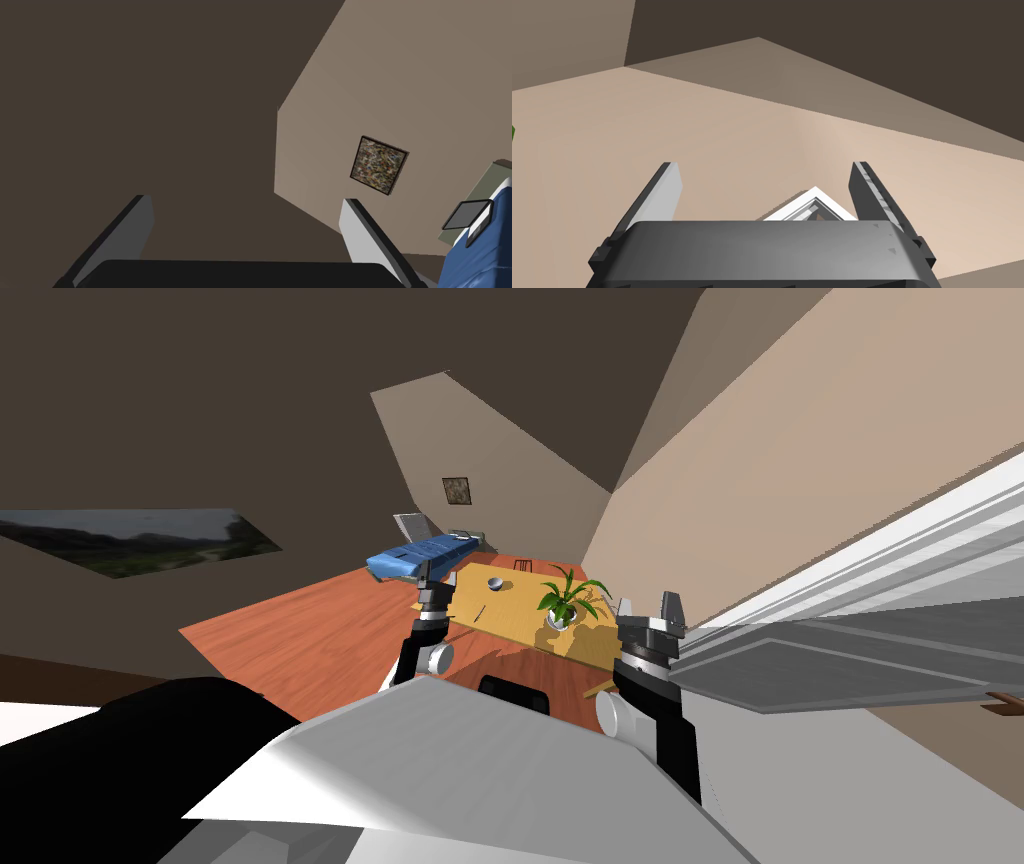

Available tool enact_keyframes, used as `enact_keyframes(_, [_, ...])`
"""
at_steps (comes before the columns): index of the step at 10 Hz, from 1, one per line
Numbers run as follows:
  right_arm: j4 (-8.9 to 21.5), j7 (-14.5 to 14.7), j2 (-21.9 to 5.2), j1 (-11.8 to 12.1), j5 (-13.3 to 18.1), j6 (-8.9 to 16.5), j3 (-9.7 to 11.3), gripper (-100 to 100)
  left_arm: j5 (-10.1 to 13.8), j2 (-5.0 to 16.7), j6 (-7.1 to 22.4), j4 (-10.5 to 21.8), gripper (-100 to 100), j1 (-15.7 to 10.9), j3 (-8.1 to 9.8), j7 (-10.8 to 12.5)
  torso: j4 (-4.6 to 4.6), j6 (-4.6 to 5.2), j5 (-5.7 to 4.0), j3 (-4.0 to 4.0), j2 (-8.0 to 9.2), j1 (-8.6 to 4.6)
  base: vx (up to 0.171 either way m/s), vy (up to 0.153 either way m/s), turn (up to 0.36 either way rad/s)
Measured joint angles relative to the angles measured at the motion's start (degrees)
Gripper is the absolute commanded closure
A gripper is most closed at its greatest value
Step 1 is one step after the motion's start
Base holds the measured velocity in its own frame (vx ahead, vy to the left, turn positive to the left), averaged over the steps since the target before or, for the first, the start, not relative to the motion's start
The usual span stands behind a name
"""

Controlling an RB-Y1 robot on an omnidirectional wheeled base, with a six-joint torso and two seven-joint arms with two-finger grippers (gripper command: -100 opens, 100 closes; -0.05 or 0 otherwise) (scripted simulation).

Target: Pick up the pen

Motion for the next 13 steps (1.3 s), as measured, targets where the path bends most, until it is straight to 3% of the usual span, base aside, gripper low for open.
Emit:
enact_keyframes(3, [0.0, 0.0, 0.0, 0.0, 0.0, 0.0, 0.0, 0, 0.0, 3.7, 2.3, 2.2, -100, -1.3, 0.22, 1.8, -0.01, 0.00, 0.01, -0.03, -0.05, 0.05, 0.011, 0.007, -0.006])
enact_keyframes(6, [0.0, 0.0, 0.0, 0.0, 0.0, 0.0, 0.0, 0, 0.6, 6.7, 6.0, 5.1, -100, -3.1, 1.33, 5.4, -0.02, 0.00, 0.01, -0.05, -0.09, 0.05, 0.018, 0.008, -0.008])
enact_keyframes(11, [0.0, 0.0, 0.0, 0.0, 0.0, 0.0, 0.0, 0, 0.8, 8.3, 12.5, 9.7, -100, -6.1, 2.09, 10.6, -0.02, 0.00, 0.01, -0.04, -0.07, 0.03, 0.014, 0.008, -0.006])
enact_keyframes(13, [0.0, 0.0, 0.0, 0.0, 0.0, 0.0, 0.0, 0, 1.2, 9.0, 16.8, 11.7, -100, -8.2, 3.01, 13.4, -0.03, 0.00, 0.01, -0.06, -0.10, 0.05, 0.023, 0.011, -0.014])
